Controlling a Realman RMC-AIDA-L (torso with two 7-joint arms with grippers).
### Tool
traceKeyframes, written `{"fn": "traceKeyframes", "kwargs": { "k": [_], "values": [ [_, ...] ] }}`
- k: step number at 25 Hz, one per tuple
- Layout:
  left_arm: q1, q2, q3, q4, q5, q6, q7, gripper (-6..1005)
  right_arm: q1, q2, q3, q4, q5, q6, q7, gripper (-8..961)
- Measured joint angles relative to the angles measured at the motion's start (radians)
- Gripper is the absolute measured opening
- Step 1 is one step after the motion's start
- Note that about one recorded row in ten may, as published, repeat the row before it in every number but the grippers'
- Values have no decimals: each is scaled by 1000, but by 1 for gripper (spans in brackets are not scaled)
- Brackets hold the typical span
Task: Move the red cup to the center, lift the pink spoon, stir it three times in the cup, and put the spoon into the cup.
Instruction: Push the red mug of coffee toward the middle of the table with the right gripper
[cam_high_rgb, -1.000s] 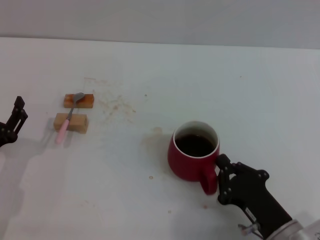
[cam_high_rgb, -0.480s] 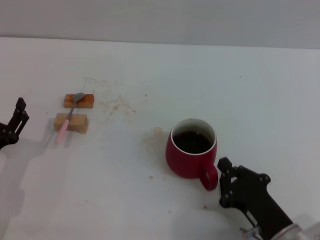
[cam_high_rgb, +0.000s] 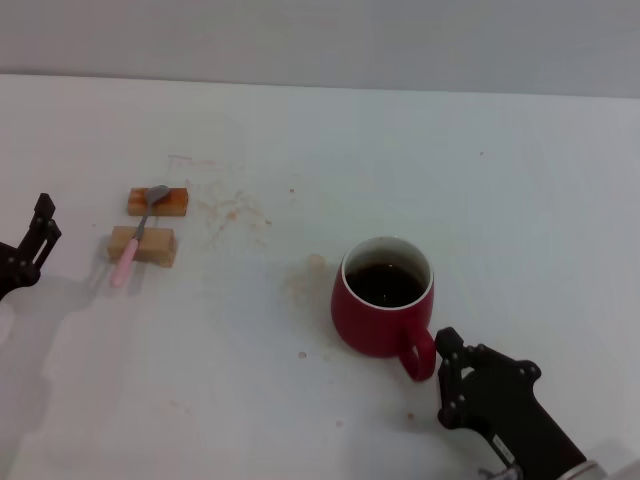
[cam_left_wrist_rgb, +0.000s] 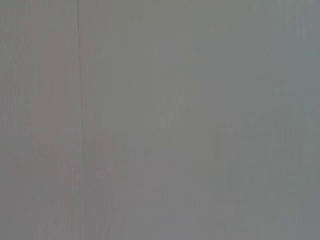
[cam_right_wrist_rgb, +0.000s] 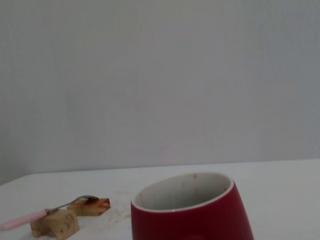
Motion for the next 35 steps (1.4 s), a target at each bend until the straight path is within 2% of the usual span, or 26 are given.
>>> {"fn": "traceKeyframes", "kwargs": {
  "k": [24,28,35],
  "values": [
    [5,0,-2,-2,0,8,0,811,135,0,53,-56,0,73,0,-1],
    [2,0,-2,-3,0,8,0,810,121,0,53,-53,0,63,0,-1],
    [1,0,0,-6,0,4,0,810,50,0,42,-26,-12,39,0,0]
  ]
}}
